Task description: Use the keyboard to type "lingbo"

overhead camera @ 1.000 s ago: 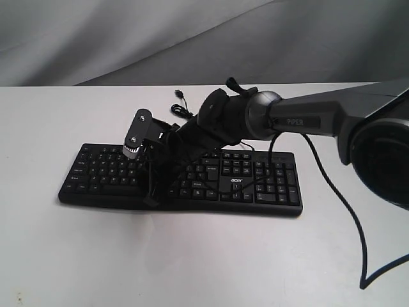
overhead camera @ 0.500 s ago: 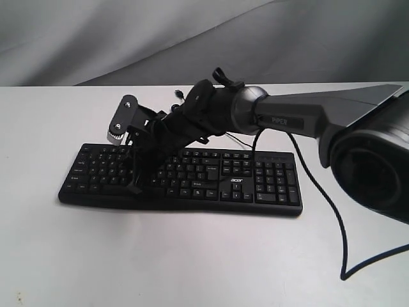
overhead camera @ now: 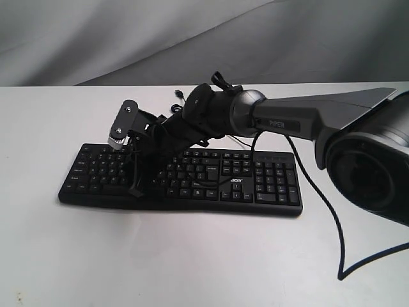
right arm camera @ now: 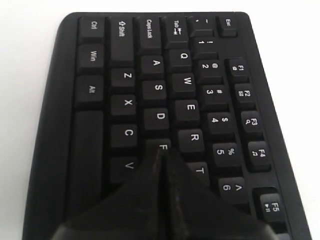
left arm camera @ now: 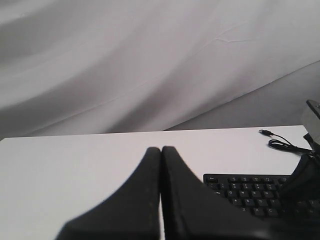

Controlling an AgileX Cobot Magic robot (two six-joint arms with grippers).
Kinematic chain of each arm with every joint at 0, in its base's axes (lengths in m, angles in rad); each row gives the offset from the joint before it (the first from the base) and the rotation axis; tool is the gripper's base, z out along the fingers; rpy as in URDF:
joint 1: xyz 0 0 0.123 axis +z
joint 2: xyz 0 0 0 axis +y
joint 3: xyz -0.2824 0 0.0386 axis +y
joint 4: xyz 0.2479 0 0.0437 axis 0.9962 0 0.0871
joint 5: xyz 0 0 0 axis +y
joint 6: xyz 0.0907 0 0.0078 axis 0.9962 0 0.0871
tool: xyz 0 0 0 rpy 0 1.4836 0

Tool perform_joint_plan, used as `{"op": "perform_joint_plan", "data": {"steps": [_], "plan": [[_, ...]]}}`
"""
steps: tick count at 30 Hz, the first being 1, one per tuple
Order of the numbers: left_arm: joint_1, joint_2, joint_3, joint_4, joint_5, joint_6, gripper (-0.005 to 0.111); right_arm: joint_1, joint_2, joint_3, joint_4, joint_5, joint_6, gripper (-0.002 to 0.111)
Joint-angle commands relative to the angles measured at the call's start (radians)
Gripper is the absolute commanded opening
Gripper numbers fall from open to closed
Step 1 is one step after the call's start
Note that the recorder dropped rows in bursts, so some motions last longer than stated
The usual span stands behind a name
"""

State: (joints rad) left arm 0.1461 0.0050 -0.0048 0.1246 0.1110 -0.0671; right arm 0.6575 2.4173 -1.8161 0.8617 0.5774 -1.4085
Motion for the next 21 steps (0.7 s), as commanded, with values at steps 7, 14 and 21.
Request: {"op": "perform_joint_plan", "data": {"steps": [7, 14, 21], "plan": [[-0.007, -0.005, 0.005, 0.0, -0.01, -0.002, 0.001, 0.001, 0.018, -0.009, -0.011, -0.004, 0.003, 0.0], [-0.007, -0.005, 0.005, 0.0, -0.01, -0.002, 0.001, 0.001, 0.011, -0.063, -0.02, 0.064, 0.035, 0.0], [-0.007, -0.005, 0.005, 0.0, -0.01, -0.002, 0.001, 0.001, 0.004, -0.064, -0.145, 0.154, 0.134, 0.0]]}}
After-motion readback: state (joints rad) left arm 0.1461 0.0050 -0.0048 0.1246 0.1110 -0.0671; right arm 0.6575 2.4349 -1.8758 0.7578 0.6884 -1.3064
